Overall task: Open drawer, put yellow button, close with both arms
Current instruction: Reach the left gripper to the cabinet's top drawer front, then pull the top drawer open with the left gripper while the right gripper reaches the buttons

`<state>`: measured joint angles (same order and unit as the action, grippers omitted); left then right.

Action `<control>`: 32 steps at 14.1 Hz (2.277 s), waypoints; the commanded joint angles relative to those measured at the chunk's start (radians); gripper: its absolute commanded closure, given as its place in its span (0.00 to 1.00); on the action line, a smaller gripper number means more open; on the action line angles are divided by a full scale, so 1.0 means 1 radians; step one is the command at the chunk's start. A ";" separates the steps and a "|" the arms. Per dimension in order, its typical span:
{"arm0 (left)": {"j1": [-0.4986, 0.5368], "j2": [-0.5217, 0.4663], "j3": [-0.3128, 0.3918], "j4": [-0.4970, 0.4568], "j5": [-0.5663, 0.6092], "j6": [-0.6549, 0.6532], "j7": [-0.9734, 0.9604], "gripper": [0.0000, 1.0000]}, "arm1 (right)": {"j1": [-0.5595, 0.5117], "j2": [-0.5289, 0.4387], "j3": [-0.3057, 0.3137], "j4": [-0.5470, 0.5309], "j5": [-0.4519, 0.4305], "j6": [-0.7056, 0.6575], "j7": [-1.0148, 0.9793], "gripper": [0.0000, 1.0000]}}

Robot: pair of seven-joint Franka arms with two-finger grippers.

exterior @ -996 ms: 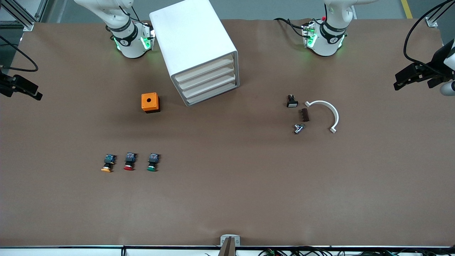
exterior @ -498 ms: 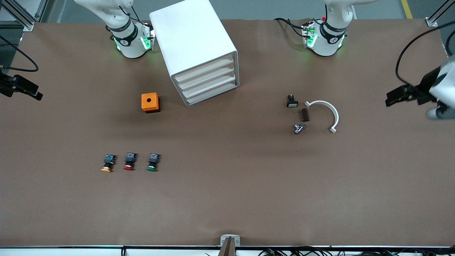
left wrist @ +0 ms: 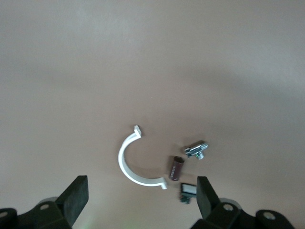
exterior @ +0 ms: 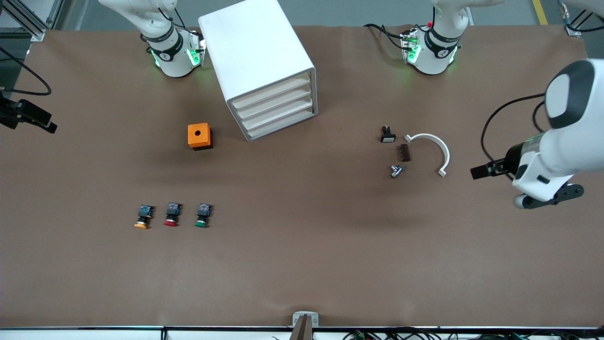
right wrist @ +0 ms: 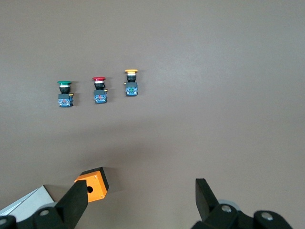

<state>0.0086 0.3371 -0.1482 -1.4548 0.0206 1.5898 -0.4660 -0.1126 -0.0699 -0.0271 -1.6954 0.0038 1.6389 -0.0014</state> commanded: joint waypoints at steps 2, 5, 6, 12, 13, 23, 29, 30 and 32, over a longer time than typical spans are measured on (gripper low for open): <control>-0.053 0.075 -0.007 0.031 -0.004 -0.010 -0.392 0.00 | -0.010 -0.007 0.010 -0.004 0.001 0.006 0.012 0.00; -0.113 0.137 -0.005 0.031 -0.098 -0.011 -0.694 0.00 | -0.012 -0.005 0.010 -0.010 0.001 0.013 0.012 0.00; -0.130 0.155 -0.005 0.031 -0.141 -0.011 -0.780 0.00 | -0.010 -0.005 0.010 -0.016 0.001 0.013 0.012 0.00; -0.252 0.270 -0.007 0.030 -0.531 -0.018 -1.325 0.07 | -0.010 -0.011 0.010 -0.047 0.005 0.004 0.014 0.00; -0.272 0.284 -0.008 0.030 -0.563 -0.018 -1.388 0.07 | -0.010 -0.016 0.010 -0.049 0.007 0.002 0.015 0.00; -0.409 0.384 -0.010 0.030 -0.987 -0.054 -1.997 0.46 | -0.015 -0.016 0.009 -0.056 0.007 0.033 0.014 0.00; -0.489 0.414 -0.010 0.030 -1.065 -0.110 -2.027 0.45 | -0.009 0.065 0.009 -0.041 0.001 0.071 -0.002 0.01; -0.495 0.421 -0.010 0.030 -1.067 -0.111 -2.027 0.45 | -0.007 0.091 0.010 -0.032 -0.002 0.079 -0.005 0.01; -0.522 0.425 -0.010 0.030 -1.068 -0.113 -2.027 0.46 | -0.001 0.136 0.010 -0.021 -0.004 0.096 -0.003 0.00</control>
<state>-0.4920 0.7475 -0.1627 -1.4472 -1.0267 1.4971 -2.4743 -0.1124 0.0161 -0.0244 -1.7461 0.0044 1.7259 -0.0024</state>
